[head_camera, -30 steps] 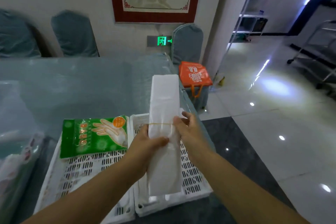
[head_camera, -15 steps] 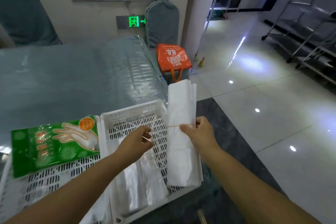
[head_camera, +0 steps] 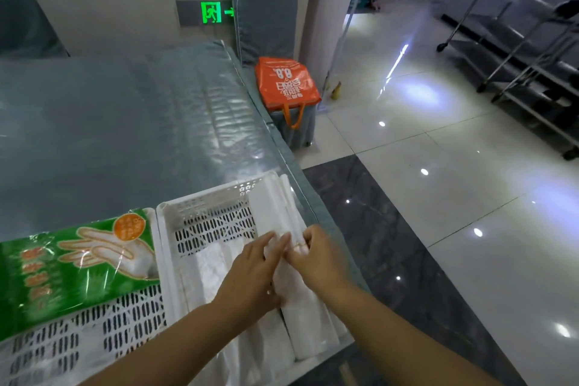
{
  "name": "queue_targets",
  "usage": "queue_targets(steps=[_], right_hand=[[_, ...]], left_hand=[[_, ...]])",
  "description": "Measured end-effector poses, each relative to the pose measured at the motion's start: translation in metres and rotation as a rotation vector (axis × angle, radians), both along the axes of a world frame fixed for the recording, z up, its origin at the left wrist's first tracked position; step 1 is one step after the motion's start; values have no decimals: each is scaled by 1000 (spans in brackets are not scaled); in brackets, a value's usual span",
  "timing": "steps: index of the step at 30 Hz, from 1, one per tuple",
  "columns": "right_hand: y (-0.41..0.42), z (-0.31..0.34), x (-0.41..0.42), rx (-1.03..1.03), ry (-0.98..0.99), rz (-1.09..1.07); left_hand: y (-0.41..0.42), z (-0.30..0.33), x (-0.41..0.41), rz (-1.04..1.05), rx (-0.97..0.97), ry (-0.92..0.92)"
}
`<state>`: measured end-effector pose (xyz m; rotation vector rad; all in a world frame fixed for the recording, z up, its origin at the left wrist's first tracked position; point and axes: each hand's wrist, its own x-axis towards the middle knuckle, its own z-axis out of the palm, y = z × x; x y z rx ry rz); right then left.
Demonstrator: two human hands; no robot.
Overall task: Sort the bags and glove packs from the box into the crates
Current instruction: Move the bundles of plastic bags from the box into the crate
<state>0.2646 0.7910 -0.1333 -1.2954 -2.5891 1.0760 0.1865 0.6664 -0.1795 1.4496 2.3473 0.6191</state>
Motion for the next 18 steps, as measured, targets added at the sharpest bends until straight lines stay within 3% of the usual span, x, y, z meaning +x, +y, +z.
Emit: queue_targets(steps=[5,11,14,18], right_hand=[[-6,-6,-2,125,-22,94],[0,-6,20,256,-41,129],[-2,-5,24,216,-6,102],[-7,-5,23,16,116,4]], left_hand=[[2,-11,-3,7,4,16],[13,1,-15,-113,84,273],[14,4,-16,-157,57,334],[9,6,-16,-142,71,335]])
